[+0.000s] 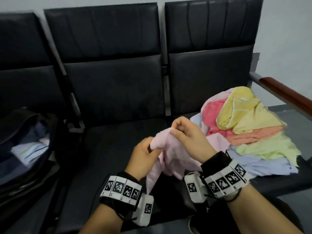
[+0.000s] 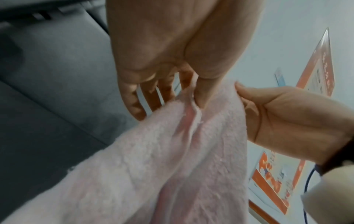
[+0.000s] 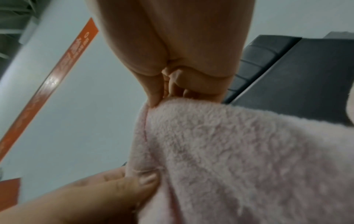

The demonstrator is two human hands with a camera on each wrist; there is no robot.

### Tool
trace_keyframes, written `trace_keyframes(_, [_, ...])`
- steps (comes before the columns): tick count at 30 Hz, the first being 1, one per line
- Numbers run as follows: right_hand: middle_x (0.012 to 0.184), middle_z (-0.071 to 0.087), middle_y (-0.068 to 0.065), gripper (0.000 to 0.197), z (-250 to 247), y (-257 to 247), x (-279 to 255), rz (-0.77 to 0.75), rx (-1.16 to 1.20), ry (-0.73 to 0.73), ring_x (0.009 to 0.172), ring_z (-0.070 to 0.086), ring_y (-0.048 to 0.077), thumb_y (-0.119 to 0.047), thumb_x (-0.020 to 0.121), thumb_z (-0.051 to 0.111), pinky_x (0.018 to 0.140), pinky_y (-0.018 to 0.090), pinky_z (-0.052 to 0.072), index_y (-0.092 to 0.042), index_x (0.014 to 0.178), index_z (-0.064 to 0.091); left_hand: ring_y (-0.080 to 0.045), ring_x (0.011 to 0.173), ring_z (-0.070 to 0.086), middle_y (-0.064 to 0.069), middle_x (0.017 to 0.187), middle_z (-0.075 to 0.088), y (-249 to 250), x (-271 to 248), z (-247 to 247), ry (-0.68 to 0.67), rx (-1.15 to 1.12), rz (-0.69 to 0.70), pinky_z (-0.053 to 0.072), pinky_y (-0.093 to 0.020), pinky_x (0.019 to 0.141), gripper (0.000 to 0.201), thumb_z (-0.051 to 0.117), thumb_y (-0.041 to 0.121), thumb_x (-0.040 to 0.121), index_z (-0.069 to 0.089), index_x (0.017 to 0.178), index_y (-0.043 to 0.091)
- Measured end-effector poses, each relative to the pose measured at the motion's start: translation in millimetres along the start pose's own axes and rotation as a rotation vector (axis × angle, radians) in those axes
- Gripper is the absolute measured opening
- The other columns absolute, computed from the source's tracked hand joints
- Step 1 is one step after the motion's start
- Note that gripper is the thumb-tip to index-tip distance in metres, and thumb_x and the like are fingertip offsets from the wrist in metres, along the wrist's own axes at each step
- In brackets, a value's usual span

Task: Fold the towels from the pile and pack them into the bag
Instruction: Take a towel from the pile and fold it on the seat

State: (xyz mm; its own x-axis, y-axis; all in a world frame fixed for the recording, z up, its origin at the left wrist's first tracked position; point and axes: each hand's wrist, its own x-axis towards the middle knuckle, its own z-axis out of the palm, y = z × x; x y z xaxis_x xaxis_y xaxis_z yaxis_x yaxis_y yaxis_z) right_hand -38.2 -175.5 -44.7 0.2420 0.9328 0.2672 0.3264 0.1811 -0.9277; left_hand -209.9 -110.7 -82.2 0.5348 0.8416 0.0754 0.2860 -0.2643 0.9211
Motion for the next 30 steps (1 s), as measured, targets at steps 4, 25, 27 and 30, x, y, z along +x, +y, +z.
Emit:
trace_keyframes(4, [0.073,0.058,-0.006,0.013,38,-13,-4,-0.009,-0.032,0.002,0.068,0.050,0.007,-0.010,0.097,0.057,0.066,0.020,0.042,-0.020,0.088,0.055,-0.007,0.073,0.062,0.002,0.079,0.067,-14,-27,-52,0.050,0.027,-0.035,0.049,-0.025,0.068,0.015,0.059,0.014,0.096,0.066,0.083,0.018])
trace_keyframes(25, [0.074,0.066,0.000,0.006,128,-45,-23,-0.060,-0.222,-0.276,0.068,0.057,0.010,-0.021,0.088,0.072,0.065,0.029,0.047,-0.020,0.082,0.070,-0.006,0.079,0.064,0.004,0.083,0.069,-12,-88,-143,0.017,0.100,0.182,0.051,-0.026,0.073,0.009,0.066,0.012,0.092,0.070,0.090,0.020])
trace_keyframes(27, [0.071,0.066,-0.003,0.009,123,-45,-20,-0.070,-0.173,-0.199,0.067,0.057,0.007,-0.018,0.089,0.069,0.064,0.026,0.046,-0.021,0.080,0.070,-0.009,0.072,0.058,-0.005,0.081,0.067,-21,-89,-145,-0.053,0.108,0.107,0.050,-0.033,0.070,0.003,0.069,0.013,0.091,0.068,0.088,0.014])
trace_keyframes(30, [0.076,0.068,-0.001,0.010,118,-47,-18,-0.070,-0.139,-0.141,0.071,0.060,0.009,-0.016,0.091,0.067,0.067,0.023,0.048,-0.020,0.083,0.070,-0.010,0.067,0.051,-0.016,0.078,0.062,-37,-91,-142,-0.124,0.189,0.044,0.048,-0.043,0.068,0.017,0.071,0.014,0.090,0.063,0.081,0.002])
